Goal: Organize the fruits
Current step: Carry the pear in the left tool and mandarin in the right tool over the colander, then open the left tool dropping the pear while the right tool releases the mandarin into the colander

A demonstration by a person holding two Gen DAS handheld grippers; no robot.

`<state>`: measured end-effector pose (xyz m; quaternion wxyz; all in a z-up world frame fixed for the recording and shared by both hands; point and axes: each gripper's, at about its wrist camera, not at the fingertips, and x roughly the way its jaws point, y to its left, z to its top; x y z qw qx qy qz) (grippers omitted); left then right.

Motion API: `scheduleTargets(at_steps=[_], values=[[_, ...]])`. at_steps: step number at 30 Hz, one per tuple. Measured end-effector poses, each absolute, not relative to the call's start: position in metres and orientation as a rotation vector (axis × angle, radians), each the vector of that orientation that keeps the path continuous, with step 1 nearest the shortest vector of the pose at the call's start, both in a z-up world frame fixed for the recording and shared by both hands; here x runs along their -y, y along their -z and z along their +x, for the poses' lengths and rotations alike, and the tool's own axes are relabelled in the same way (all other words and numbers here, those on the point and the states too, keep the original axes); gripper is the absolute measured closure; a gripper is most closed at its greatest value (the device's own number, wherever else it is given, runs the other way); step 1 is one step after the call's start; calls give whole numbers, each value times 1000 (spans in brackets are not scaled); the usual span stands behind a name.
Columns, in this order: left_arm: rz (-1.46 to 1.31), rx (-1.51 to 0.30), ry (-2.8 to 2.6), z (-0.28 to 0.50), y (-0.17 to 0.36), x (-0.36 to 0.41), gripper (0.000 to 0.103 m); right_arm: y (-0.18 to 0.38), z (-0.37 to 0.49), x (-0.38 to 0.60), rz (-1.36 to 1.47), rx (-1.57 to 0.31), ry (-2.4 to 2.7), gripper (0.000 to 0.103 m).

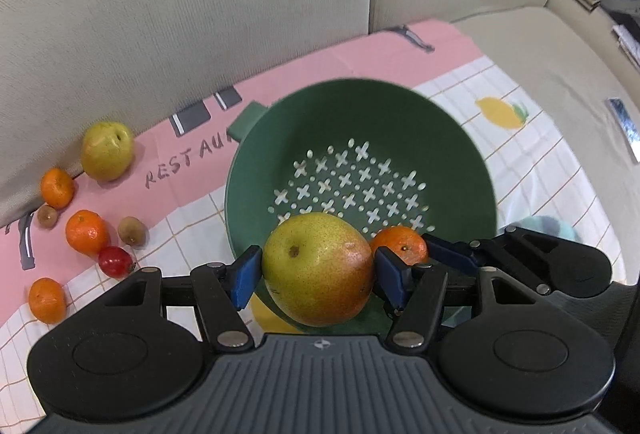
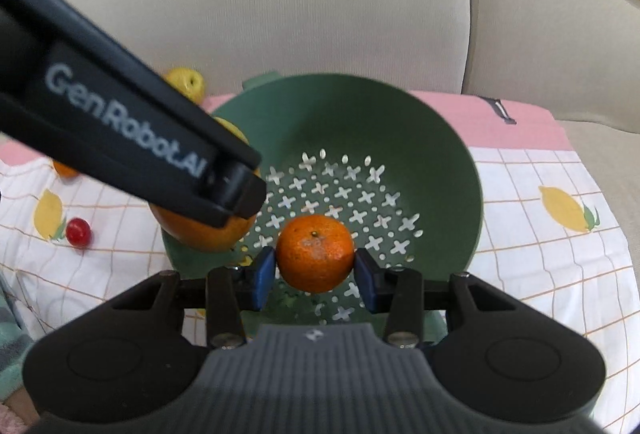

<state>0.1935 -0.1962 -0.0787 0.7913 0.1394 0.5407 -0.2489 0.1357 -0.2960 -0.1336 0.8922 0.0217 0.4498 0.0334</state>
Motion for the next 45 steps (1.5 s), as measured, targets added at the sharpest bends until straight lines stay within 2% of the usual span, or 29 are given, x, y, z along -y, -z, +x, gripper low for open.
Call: scheduleTargets(at_steps=[9, 24, 30, 33, 35, 39, 43, 45], values=[[360, -1250, 525, 204, 102, 209, 33, 146, 148, 292, 11, -1011, -72, 62], [363, -1307, 527, 207, 118, 218, 32, 149, 156, 284, -42, -1032, -74, 61], [345, -1329, 516, 209, 122, 217, 29, 146, 156, 281, -47, -1030, -59, 54], [339, -1320, 529, 206, 117, 218, 26, 144, 153, 279, -45, -1012, -50, 46], [343, -1298, 529, 204, 111, 217, 26, 143, 153, 278, -47, -1004, -57, 41], [329, -1250, 530, 197, 94, 213, 25, 141, 149, 271, -74, -987, -46, 40], [324, -1188, 515, 188, 74, 203, 25, 137, 143, 266, -95, -943, -28, 27], [323, -1158, 504, 183, 65, 196, 24, 133, 139, 262, -114, -920, -20, 26]])
